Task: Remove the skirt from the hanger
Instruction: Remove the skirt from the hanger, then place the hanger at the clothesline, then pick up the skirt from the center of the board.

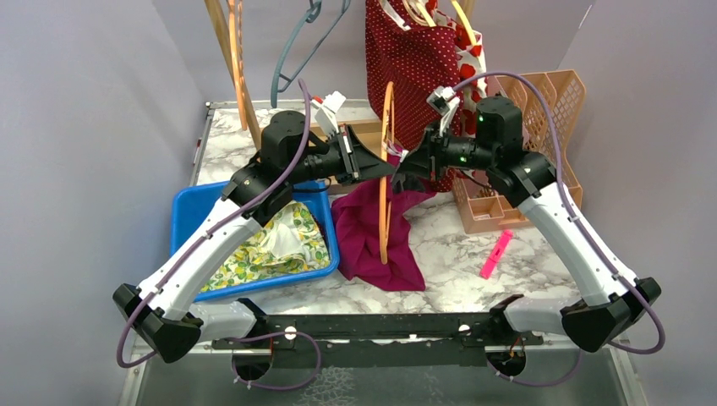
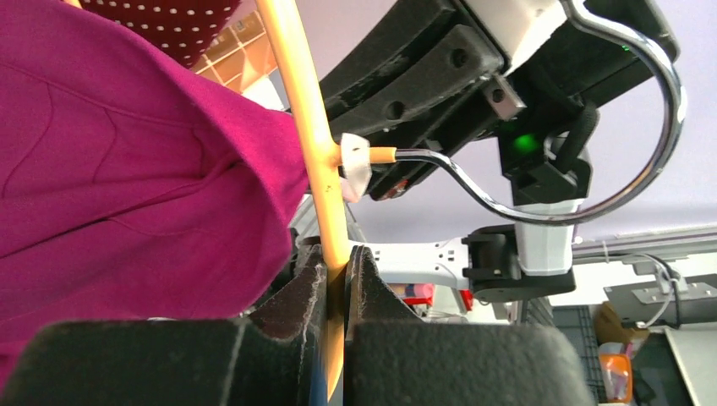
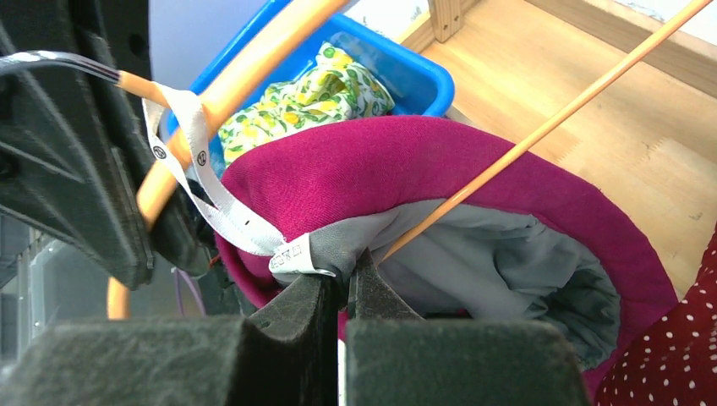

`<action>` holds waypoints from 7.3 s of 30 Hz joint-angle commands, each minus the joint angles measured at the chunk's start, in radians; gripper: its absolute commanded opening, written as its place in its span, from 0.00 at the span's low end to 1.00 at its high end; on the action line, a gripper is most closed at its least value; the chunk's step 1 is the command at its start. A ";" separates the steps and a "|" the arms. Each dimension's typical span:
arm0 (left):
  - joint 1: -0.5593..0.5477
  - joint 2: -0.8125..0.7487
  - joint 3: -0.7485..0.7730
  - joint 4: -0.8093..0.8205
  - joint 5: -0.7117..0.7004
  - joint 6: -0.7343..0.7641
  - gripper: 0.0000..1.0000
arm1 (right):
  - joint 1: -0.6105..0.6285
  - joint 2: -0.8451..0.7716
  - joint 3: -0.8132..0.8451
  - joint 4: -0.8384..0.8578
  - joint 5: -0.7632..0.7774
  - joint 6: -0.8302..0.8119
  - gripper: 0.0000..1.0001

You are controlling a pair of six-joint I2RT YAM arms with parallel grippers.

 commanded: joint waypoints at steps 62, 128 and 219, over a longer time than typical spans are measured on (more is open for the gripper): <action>-0.178 -0.113 -0.173 -0.235 -0.591 0.515 0.00 | -0.074 0.331 0.575 -0.304 -0.161 0.340 0.01; -0.051 0.081 0.263 -0.064 -0.466 -0.223 0.00 | 0.019 -0.047 0.015 -0.044 -0.313 0.188 0.35; -0.340 0.462 -0.102 -0.330 -0.927 0.397 0.99 | 0.001 -0.170 0.500 -0.508 0.314 0.091 0.92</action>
